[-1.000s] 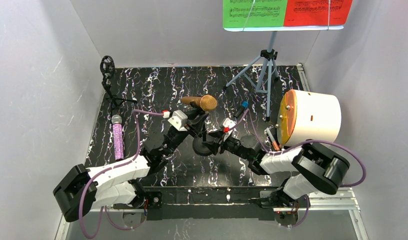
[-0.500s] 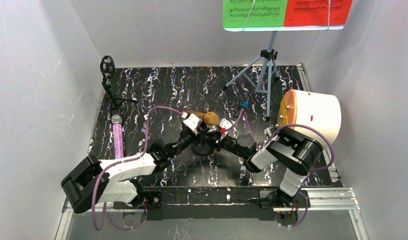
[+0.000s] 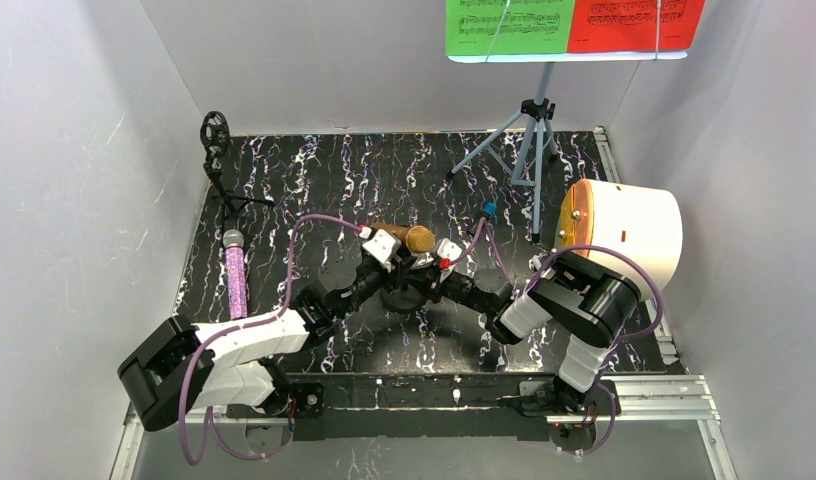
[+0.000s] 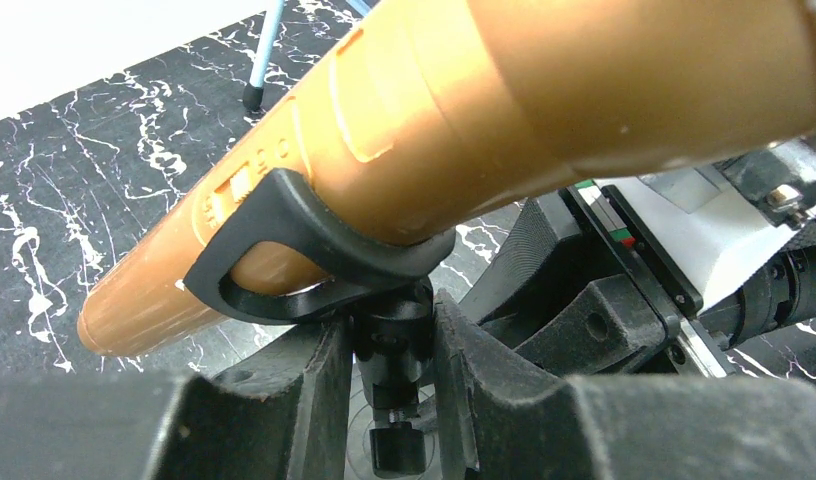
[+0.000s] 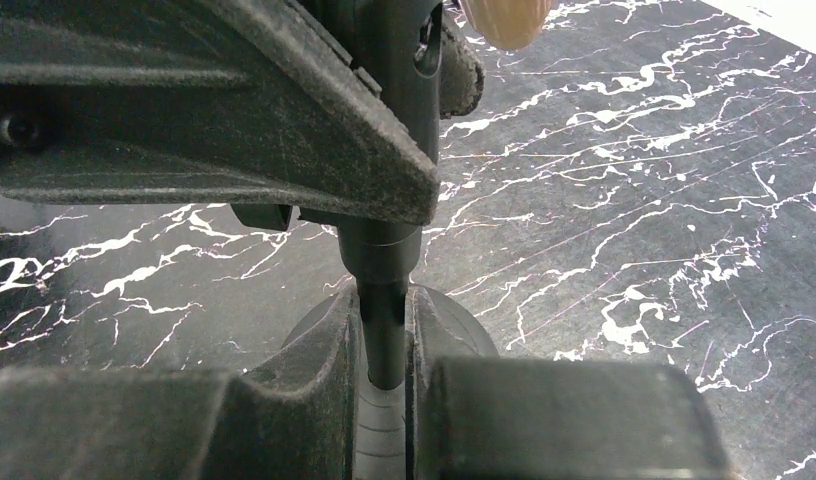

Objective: Pack up the instrument practice props
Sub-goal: Adjust the microphone stand with the microphone at the center of the board.

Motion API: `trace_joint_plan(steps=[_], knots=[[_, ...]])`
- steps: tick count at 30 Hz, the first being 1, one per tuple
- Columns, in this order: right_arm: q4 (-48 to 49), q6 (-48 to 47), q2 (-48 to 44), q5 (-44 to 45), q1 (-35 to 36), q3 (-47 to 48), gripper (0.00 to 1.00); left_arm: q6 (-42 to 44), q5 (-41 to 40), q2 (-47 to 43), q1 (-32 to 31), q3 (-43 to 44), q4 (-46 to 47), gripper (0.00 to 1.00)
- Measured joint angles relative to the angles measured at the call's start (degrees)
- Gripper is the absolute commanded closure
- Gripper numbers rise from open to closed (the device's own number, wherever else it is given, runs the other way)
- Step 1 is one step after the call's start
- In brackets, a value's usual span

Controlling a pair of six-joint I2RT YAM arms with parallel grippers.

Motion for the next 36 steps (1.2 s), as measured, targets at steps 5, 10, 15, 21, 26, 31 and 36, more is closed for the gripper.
trace_joint_plan(steps=[5,10,15,21,26,31,36], knots=[[-1.6,-0.4,-1.1,-0.2,0.0,-0.2,0.62,-0.3,-0.1,-0.2,-0.1,-1.9,3.1,0.83],[-6.4,0.3,-8.9,0.0,0.0,-1.3,0.39,-0.9,0.0,-0.2,-0.4,-4.0,7.1,0.65],[-16.9,0.8,-21.0,1.8,-0.1,-1.5,0.28,-0.4,-1.6,-0.2,-0.1,-5.0,8.0,0.59],[-36.4,2.5,-33.8,3.3,0.0,0.4,0.17,-0.3,-2.0,0.1,0.0,-6.0,6.4,0.5],[-52.8,4.0,-41.7,3.2,0.0,7.1,0.05,-1.2,-2.9,0.0,0.0,-6.3,6.2,0.43],[-63.8,5.2,-45.9,2.7,0.0,15.5,0.01,-2.7,-3.2,-1.3,0.0,-7.1,6.4,0.38],[-71.4,8.2,-45.8,1.9,0.0,25.2,0.01,-4.7,-3.3,-2.1,0.0,-7.1,7.1,0.37]])
